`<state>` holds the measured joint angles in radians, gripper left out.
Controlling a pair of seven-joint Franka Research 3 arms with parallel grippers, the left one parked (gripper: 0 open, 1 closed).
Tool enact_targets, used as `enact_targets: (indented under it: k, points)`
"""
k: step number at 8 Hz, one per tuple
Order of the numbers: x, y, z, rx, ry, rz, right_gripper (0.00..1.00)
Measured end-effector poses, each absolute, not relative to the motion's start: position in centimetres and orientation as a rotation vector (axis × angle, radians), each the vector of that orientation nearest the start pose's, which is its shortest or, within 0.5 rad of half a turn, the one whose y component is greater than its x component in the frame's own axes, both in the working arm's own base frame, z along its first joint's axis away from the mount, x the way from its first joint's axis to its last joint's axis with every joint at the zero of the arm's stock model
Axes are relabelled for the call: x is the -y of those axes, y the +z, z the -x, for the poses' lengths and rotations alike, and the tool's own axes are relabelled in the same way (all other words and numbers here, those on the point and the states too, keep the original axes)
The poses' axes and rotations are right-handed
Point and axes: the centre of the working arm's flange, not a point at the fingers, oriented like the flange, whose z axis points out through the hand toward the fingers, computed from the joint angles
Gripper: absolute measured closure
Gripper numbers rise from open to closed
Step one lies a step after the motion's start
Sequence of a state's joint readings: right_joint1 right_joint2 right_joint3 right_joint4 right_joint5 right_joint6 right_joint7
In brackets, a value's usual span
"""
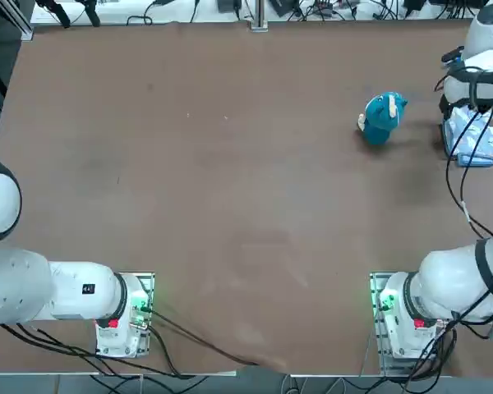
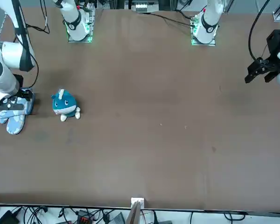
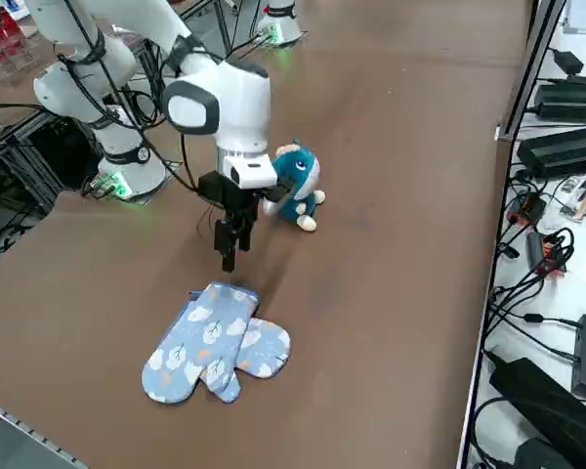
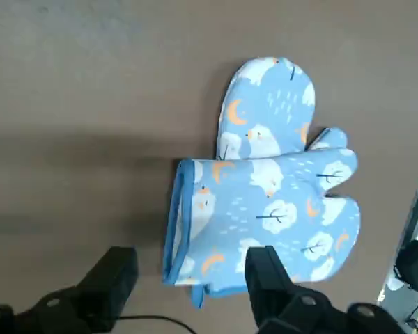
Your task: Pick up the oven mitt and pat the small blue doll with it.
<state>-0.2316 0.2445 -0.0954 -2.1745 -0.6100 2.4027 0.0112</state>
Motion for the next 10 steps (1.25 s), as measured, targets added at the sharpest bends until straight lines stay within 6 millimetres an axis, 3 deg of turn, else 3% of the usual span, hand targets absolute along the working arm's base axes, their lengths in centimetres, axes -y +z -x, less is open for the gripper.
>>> enact_targets:
  k: [4,10]
  points:
    - [18.7,22.6,-52.4,0.158,0.136,3.685,0.05]
    - [18.6,19.9,-51.9,0.085,0.15,3.724,0.08]
